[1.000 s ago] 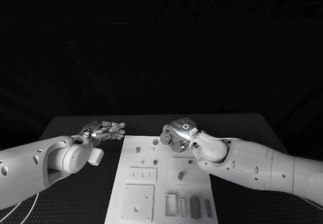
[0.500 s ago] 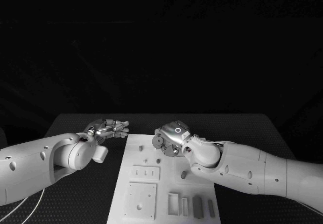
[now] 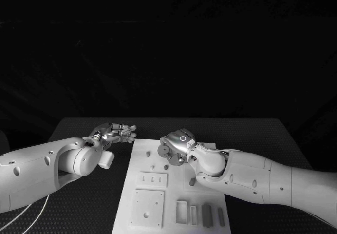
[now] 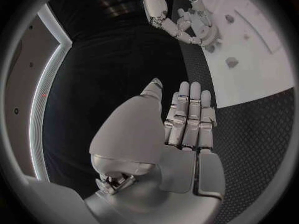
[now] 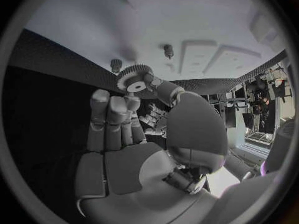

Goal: Assemble the parts on the task board

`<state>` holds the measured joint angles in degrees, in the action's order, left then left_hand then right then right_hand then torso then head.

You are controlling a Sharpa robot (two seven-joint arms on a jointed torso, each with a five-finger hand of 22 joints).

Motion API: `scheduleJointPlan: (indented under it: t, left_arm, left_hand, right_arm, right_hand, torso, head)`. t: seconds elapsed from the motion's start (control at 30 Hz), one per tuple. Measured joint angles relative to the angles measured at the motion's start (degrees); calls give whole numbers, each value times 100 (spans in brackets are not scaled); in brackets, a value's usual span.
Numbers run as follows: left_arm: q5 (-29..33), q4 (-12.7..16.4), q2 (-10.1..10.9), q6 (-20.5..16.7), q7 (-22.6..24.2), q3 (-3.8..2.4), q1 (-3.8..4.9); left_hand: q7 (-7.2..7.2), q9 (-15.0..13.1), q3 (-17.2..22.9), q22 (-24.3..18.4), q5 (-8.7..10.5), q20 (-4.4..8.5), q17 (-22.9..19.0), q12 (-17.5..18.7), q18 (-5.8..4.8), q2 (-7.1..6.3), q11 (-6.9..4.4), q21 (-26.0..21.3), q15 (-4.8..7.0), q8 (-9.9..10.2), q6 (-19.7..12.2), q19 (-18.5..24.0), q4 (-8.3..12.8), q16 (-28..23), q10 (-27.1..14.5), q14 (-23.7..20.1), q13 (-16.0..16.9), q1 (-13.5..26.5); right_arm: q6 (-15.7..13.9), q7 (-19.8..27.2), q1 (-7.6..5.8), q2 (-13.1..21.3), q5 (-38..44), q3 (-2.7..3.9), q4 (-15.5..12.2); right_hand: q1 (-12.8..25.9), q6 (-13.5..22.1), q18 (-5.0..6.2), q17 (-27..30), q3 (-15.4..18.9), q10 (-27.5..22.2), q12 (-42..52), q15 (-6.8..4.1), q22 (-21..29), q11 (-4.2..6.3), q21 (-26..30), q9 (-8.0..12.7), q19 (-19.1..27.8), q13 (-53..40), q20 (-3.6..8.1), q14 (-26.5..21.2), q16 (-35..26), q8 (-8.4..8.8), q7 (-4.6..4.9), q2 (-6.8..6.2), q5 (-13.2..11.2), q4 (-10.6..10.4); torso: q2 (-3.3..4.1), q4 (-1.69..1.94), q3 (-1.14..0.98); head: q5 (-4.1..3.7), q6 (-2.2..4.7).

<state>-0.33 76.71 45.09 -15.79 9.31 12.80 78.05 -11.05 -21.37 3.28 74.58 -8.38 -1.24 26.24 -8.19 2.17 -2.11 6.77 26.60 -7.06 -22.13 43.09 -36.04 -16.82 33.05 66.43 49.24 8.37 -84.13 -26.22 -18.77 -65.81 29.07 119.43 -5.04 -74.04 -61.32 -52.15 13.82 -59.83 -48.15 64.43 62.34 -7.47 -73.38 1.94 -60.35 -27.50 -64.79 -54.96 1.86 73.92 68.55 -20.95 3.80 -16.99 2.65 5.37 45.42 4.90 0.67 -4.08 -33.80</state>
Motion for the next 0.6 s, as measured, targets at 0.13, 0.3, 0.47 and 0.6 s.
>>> scheduleJointPlan:
  t: [0.13, 0.3, 0.47, 0.6]
  left_arm:
    - [0, -2, -3, 1, -2, 1, 0]
    - [0, -2, -12, 2, -4, 1, 2]
    - [0, -20, -26, 2, -4, -1, 1]
    - [0, -24, -36, 3, -5, -1, 1]
  left_hand:
    - [0, 0, 0, 0, 0, 0, 0, 0, 0, 0, 0, 0, 0, 0, 0, 0, 0, 0, 0, 0, 0, 0]
    - [0, -5, 0, 0, 0, 0, 0, 0, 0, 0, 0, 0, 0, 0, 0, 0, 0, 0, 0, 0, 5, 0]
    - [0, -5, 0, 0, 0, 0, 0, 0, 0, 0, 0, 0, 0, 0, 0, 0, 0, 0, 0, 0, 5, 0]
    - [0, -4, 0, 0, 0, 0, -5, 21, 0, 0, 0, 0, 0, 0, 0, 0, 0, 0, 0, 0, 5, 0]
  right_arm:
    - [25, 6, -1, -63, -14, -2, 84]
    - [56, 17, -1, -122, -40, -40, 170]
    - [75, 33, 2, -165, -58, -42, 213]
    - [87, 51, 4, -209, -80, -42, 255]
  right_hand:
    - [0, -3, 0, 6, 0, 1, 0, 0, 0, 0, 0, 2, 0, 1, 0, 0, 0, 2, -3, 0, 0, 0]
    - [23, -5, 1, 6, 16, 9, 0, 1, 0, -9, 0, 3, 0, 8, 0, 0, -4, 4, -5, -23, 0, 16]
    - [23, -8, 2, 10, 16, 10, 0, 1, 6, -9, 0, 3, 0, 12, -1, 1, -5, 4, -7, -23, 0, 16]
    - [23, -11, 3, 12, 30, 11, 0, 1, 6, -10, 0, 6, 0, 14, -1, 1, -5, 5, -11, -23, 0, 30]
  torso:
    - [-1, -10, -3]
    - [-1, -15, -11]
    - [-1, -16, -14]
    - [-1, -11, -14]
  head:
    - [13, 0]
    - [15, -1]
    - [20, -4]
    - [24, -1]
